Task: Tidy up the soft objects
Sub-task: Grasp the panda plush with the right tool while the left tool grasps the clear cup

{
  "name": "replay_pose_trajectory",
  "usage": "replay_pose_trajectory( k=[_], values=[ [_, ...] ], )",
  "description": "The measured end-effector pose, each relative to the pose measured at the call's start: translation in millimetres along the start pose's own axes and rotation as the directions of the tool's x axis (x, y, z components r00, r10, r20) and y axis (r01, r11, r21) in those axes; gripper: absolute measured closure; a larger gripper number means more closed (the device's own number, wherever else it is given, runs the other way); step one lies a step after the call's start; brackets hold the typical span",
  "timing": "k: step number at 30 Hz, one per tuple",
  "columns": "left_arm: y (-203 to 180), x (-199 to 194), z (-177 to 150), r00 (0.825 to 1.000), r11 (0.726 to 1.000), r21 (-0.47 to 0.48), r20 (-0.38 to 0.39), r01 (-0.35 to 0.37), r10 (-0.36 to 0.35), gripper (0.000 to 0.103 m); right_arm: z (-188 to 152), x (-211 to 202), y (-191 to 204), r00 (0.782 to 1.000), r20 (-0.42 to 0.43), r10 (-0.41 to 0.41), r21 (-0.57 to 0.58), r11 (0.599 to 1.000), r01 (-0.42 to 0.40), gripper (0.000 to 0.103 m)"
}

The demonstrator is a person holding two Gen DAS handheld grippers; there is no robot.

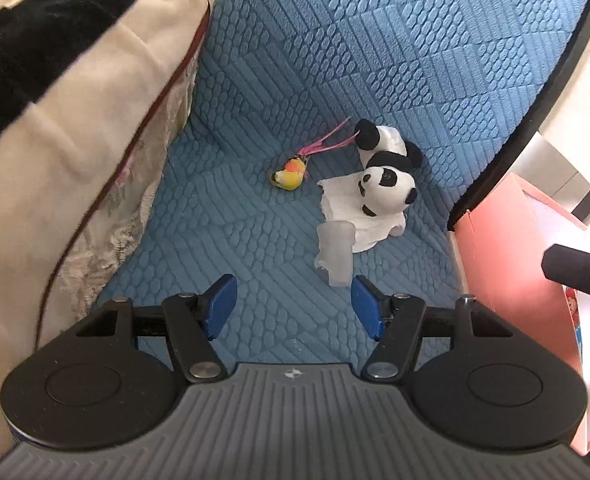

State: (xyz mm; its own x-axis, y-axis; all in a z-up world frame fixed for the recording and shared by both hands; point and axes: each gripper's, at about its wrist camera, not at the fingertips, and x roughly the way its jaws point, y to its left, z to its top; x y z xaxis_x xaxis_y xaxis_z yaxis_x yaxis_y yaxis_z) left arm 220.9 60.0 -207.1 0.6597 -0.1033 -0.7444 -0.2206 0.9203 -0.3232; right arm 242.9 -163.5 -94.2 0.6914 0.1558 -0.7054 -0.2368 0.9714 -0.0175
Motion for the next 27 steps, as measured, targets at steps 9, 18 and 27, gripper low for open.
replay_pose_trajectory(
  k=[9, 18, 27],
  values=[
    [-9.0, 23.0, 16.0, 1.000, 0.999, 0.022, -0.014, 0.026, -0.026, 0.034, 19.9, 49.8, -11.8, 0.997, -0.042, 0.070, 0.034, 0.997, -0.069, 0.015],
    [-14.1, 50.3, 31.6, 0.998, 0.999, 0.039, -0.061, 0.026, -0.024, 0.035, 40.3, 95.8, -22.9, 0.980, -0.047, 0.192, 0.139, 0.973, -0.184, 0.015],
    [-21.0, 89.1, 43.3, 0.989, 0.997, -0.009, -0.129, 0.075, -0.076, 0.039, 52.4, 138.7, -34.9, 0.950, -0.075, 0.302, 0.225, 0.934, -0.279, 0.022]
  ],
)
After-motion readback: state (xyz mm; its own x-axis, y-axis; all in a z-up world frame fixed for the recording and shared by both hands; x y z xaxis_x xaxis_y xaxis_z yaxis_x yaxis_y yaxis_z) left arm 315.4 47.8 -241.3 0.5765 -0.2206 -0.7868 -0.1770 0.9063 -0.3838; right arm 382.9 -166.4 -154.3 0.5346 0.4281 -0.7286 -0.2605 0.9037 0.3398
